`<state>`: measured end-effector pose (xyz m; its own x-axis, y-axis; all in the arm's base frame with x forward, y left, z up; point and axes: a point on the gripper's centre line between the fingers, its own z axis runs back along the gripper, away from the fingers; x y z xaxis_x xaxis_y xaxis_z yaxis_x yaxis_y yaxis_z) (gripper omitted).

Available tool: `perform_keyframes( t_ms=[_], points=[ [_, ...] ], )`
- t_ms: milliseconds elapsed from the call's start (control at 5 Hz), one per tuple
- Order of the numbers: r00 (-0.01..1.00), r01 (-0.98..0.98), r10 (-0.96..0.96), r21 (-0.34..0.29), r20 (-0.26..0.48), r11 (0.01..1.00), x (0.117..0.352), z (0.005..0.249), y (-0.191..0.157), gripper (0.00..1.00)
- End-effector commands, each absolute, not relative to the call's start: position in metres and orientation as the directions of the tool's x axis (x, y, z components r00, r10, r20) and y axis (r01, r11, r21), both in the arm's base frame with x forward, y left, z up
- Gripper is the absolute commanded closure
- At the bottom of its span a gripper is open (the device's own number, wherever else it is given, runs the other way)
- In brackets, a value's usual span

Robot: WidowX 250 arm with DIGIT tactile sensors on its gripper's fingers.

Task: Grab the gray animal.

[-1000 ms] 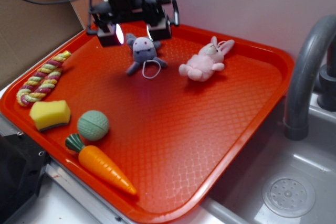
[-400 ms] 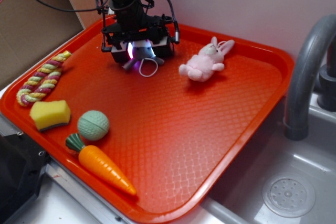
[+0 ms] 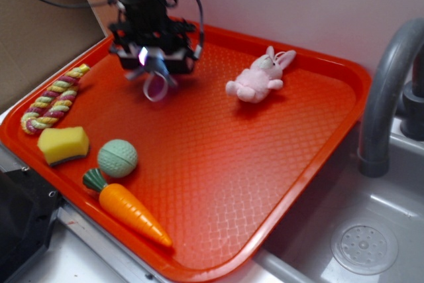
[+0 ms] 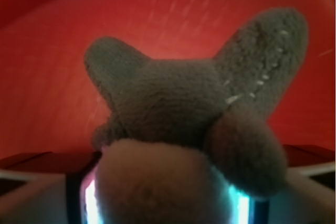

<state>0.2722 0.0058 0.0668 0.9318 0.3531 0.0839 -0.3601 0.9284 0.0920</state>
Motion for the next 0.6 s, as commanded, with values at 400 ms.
perform_keyframes(
  t_ms=[400],
  points=[
    [0.97,0.203,-0.197,-0.032,0.144,0.979,0.21,0.188,-0.059,1.0]
  ],
)
